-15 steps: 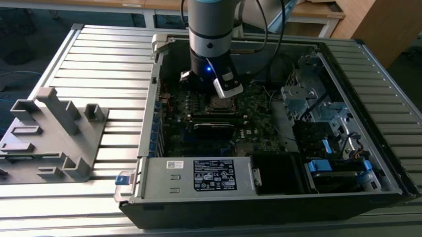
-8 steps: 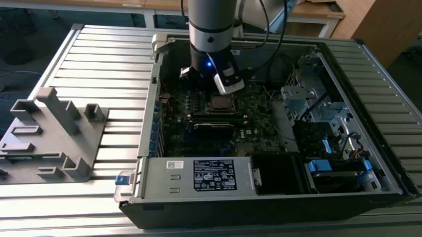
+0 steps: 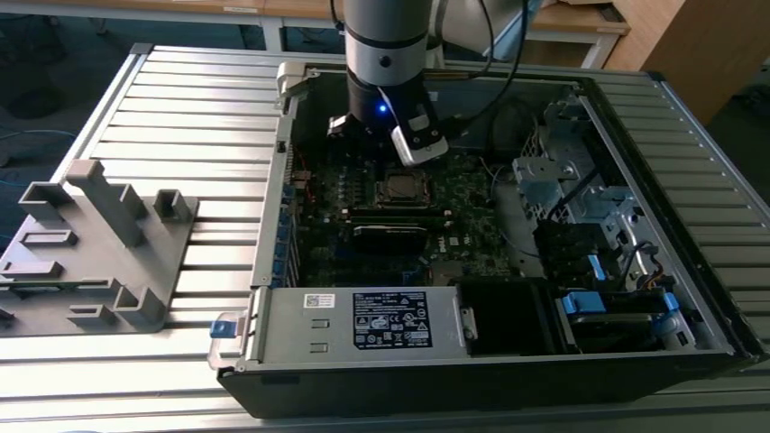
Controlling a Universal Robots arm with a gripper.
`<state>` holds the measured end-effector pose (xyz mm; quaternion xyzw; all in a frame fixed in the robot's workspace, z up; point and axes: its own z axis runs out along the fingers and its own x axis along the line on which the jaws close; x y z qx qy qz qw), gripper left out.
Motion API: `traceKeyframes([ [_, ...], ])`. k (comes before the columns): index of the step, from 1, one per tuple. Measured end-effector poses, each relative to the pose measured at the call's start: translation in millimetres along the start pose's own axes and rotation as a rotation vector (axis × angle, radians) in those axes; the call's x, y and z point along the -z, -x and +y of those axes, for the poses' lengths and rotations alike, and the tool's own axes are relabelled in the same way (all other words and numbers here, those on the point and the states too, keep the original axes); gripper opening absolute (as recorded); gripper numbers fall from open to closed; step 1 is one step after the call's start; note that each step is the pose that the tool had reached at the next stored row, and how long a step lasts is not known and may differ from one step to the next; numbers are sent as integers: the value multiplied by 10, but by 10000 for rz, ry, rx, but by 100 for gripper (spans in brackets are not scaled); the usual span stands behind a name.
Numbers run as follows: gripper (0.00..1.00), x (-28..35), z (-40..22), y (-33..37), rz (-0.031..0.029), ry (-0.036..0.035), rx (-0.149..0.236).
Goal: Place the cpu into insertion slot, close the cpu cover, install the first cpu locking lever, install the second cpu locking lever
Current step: 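Install the second cpu locking lever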
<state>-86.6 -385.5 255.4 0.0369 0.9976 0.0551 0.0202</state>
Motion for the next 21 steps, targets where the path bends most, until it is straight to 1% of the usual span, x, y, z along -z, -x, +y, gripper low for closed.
traceKeyframes([
  [2,11,0,2,25,1,-2,-1],
  [9,11,-5,11,151,2,-7,-3],
  [12,11,-7,0,167,2,-6,-3],
  [17,11,-12,-59,175,2,-8,-4],
  [21,11,-69,-84,174,0,-6,-9],
])
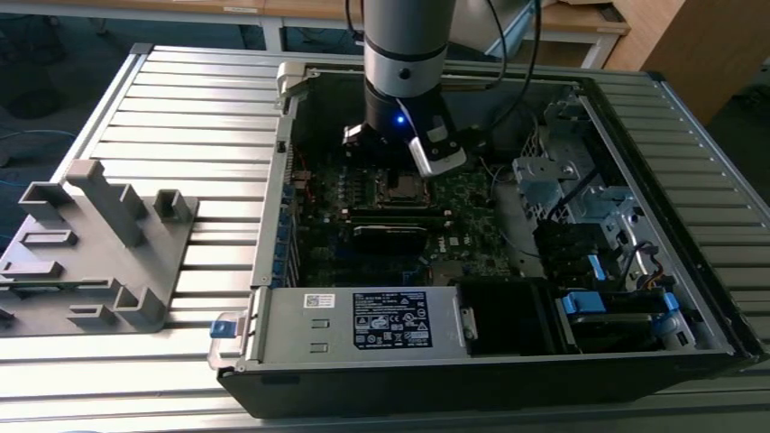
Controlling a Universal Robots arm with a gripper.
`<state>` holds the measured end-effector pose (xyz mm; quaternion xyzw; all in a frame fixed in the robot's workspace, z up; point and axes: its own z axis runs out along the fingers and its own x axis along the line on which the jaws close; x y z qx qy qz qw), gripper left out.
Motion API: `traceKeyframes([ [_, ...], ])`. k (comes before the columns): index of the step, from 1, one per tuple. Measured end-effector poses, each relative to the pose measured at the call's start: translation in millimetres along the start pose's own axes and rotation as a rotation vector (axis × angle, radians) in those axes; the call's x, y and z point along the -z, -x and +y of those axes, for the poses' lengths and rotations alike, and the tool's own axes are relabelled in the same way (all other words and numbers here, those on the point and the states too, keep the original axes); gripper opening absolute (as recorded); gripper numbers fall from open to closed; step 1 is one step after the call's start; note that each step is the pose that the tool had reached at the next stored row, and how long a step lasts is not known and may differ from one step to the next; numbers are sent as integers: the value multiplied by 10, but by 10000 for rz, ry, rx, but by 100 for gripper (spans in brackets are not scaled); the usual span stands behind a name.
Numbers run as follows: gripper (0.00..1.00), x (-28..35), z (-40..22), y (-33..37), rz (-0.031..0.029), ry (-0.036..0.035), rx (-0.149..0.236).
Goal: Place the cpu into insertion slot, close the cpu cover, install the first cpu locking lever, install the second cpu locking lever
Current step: 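Install the second cpu locking lever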
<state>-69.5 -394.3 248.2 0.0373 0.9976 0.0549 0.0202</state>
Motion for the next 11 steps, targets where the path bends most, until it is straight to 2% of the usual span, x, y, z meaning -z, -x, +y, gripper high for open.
traceKeyframes([
  [3,11,-44,-20,-5,-2,-1,-27],
  [8,11,-120,-40,-66,-13,-5,-119],
  [11,11,-129,-42,-76,-12,-9,-127],
])
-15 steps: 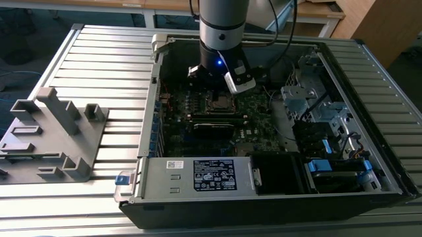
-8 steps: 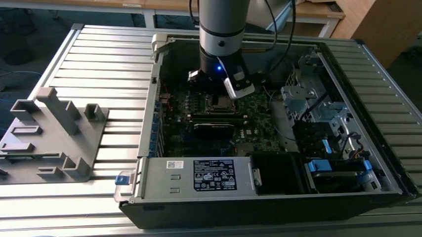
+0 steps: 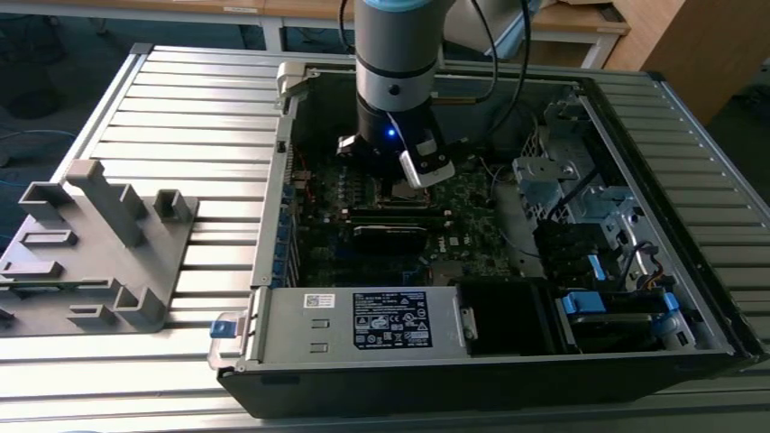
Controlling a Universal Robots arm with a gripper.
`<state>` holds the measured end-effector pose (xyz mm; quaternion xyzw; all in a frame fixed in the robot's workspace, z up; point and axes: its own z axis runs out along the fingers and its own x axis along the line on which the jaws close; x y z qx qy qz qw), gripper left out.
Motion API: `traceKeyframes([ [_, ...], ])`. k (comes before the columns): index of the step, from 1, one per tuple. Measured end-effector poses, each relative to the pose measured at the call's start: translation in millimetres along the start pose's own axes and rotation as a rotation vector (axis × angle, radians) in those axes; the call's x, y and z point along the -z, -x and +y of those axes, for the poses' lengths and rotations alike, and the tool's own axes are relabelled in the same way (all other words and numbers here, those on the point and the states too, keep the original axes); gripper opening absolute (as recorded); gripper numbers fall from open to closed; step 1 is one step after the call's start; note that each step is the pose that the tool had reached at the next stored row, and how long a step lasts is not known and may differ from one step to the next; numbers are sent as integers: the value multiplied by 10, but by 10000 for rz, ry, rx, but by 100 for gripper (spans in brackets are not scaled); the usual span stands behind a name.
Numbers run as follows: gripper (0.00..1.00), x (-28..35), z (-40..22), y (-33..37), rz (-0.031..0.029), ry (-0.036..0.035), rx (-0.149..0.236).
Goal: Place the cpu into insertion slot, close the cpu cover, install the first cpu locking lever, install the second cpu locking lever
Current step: 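Install the second cpu locking lever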
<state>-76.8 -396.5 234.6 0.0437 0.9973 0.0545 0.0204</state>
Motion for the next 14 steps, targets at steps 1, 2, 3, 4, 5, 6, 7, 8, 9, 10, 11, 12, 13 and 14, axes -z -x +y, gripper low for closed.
traceKeyframes([
  [1,11,-1,0,0,0,0,1],
  [2,11,-3,0,0,-1,2,0],
  [3,11,-3,0,0,-1,2,1],
  [4,11,-4,0,0,-1,3,0],
  [5,11,-7,0,0,-2,1,1],
  [6,11,-15,-1,0,-3,0,1],
  [7,11,-29,-3,-1,-3,-2,0],
  [8,11,-45,-5,-2,-2,-3,1],
  [9,11,-63,-6,-4,-3,-3,0],
  [10,11,-80,-9,-8,-2,-5,-1],
  [11,11,-98,-11,-14,-3,-5,-1],
  [12,11,-114,-14,-25,-4,-7,-2],
  [13,11,-128,-17,-37,-4,-8,-5],
  [14,11,-142,-21,-55,-4,-8,-9],
])
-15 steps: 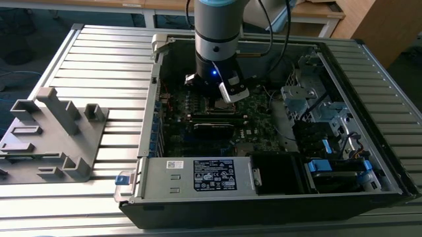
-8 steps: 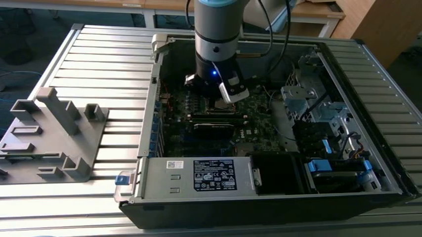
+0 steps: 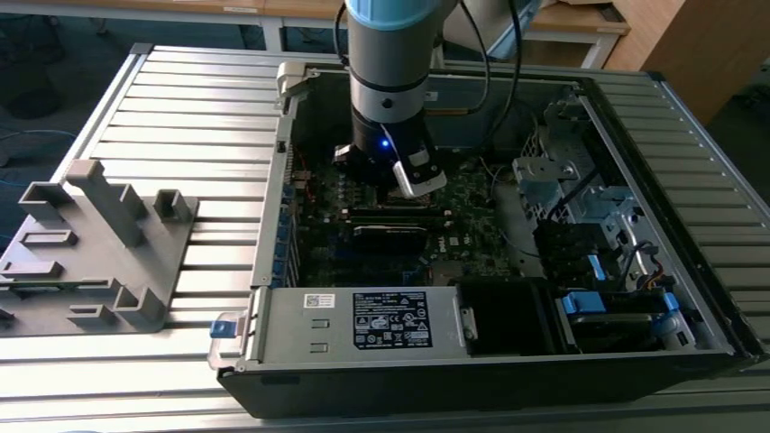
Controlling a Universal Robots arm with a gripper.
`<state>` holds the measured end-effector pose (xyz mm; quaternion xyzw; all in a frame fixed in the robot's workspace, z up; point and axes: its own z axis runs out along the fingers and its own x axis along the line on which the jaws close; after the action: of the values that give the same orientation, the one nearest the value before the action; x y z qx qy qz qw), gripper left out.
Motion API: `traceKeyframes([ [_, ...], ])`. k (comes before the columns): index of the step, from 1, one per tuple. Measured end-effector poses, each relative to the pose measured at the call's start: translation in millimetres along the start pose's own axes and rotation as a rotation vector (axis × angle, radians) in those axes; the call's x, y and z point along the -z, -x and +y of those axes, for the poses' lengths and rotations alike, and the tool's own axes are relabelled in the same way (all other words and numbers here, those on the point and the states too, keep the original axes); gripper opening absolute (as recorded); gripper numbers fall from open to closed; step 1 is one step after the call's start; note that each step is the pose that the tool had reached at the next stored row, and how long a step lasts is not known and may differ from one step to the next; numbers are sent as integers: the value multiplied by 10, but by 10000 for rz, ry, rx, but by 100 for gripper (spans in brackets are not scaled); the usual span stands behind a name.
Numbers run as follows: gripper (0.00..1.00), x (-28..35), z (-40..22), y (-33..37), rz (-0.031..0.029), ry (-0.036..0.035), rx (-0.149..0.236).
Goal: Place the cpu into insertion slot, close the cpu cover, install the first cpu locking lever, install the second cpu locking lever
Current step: 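Install the second cpu locking lever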
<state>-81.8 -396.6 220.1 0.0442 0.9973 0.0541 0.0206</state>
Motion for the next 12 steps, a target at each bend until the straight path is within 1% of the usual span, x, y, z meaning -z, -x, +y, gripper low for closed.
traceKeyframes([
  [3,11,-26,-12,-43,-2,-13,-17],
  [4,11,-35,-15,-50,-4,-30,-25],
  [5,11,-46,-19,-51,-4,-40,-29],
  [9,11,-92,-29,-62,-8,-41,-42],
  [12,11,-100,-31,-64,-6,-33,-43],
])
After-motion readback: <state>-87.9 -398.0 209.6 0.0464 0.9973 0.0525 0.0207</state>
